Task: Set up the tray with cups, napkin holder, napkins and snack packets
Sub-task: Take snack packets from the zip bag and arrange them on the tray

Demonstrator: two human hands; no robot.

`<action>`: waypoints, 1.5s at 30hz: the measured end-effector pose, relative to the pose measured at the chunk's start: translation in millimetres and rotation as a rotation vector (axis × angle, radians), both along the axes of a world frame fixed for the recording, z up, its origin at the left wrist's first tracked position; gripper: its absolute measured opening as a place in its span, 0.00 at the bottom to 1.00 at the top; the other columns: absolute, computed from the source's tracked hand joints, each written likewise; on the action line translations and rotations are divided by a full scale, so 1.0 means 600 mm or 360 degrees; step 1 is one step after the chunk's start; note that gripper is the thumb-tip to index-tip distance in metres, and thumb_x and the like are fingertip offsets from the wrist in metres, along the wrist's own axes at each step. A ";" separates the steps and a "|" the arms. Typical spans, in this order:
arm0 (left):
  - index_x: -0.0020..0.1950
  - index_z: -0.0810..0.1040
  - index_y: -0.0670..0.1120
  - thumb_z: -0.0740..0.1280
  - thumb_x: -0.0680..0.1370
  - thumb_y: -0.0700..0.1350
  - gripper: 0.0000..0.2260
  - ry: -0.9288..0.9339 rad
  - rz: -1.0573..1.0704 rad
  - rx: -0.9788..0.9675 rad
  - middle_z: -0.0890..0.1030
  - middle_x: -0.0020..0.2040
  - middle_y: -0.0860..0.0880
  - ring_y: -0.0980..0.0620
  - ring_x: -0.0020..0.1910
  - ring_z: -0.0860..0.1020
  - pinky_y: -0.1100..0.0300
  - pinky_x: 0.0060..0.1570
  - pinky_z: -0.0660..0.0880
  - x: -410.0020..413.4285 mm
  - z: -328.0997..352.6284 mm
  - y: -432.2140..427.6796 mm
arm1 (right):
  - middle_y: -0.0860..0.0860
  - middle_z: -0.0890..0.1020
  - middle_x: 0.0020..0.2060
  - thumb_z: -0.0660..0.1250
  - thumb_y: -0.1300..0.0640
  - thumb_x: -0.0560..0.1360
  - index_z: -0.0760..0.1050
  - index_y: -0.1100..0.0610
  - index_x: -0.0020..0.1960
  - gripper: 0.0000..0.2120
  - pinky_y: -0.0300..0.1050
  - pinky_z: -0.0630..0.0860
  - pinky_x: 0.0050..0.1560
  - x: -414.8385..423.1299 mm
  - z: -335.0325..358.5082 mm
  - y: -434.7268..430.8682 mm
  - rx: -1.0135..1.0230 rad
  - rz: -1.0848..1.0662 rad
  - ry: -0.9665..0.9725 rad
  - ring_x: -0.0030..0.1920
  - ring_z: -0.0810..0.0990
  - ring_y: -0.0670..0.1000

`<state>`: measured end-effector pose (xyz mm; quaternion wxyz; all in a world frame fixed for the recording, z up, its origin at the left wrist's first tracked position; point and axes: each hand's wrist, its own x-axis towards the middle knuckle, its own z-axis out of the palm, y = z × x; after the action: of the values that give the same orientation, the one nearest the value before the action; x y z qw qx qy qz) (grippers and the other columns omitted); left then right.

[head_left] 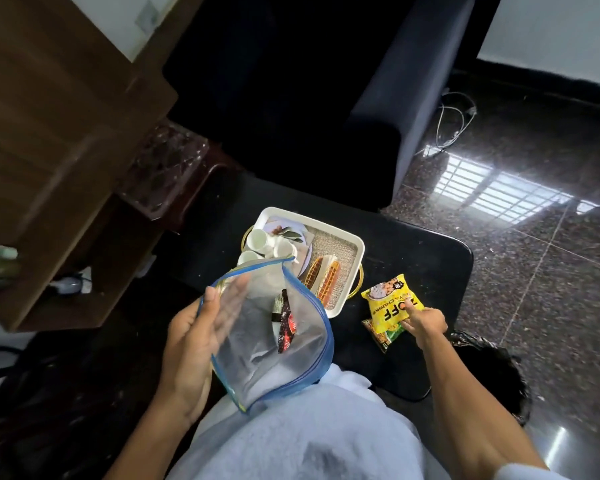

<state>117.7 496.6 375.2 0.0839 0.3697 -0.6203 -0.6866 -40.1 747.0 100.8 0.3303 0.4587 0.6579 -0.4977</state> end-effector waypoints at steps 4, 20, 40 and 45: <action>0.65 0.80 0.41 0.61 0.81 0.54 0.21 0.0032 -0.0040 0.0036 0.85 0.63 0.45 0.51 0.66 0.81 0.62 0.64 0.76 -0.018 -0.003 -0.007 | 0.66 0.81 0.58 0.71 0.57 0.78 0.76 0.72 0.61 0.20 0.53 0.80 0.60 0.027 0.016 0.048 0.0041 -0.0173 -0.0025 0.56 0.84 0.61; 0.61 0.84 0.41 0.59 0.85 0.45 0.15 -0.0065 -0.0590 0.0014 0.87 0.58 0.45 0.45 0.63 0.83 0.42 0.70 0.74 -0.097 -0.034 -0.038 | 0.56 0.78 0.64 0.63 0.64 0.78 0.77 0.59 0.64 0.15 0.51 0.72 0.66 0.059 0.373 -0.245 0.0139 0.3118 0.1602 0.65 0.75 0.56; 0.53 0.86 0.51 0.61 0.78 0.58 0.18 0.0055 -0.1098 0.0150 0.88 0.46 0.57 0.59 0.49 0.84 0.63 0.54 0.78 -0.111 -0.047 -0.165 | 0.53 0.76 0.60 0.58 0.54 0.78 0.71 0.48 0.66 0.17 0.54 0.71 0.53 0.154 0.528 -0.323 0.1270 0.2777 0.1211 0.57 0.76 0.59; 0.54 0.85 0.47 0.61 0.77 0.56 0.19 0.0047 -0.0990 0.0349 0.89 0.52 0.50 0.59 0.52 0.85 0.71 0.47 0.77 -0.113 -0.045 -0.184 | 0.37 0.84 0.48 0.63 0.49 0.69 0.78 0.41 0.61 0.20 0.38 0.78 0.44 0.188 0.657 -0.244 0.0805 0.1377 0.1484 0.46 0.83 0.40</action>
<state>49.7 386.2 348.2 -0.1612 0.1593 -0.6247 -0.7473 73.0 600.9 495.1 0.0642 -0.0446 0.9515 -0.2976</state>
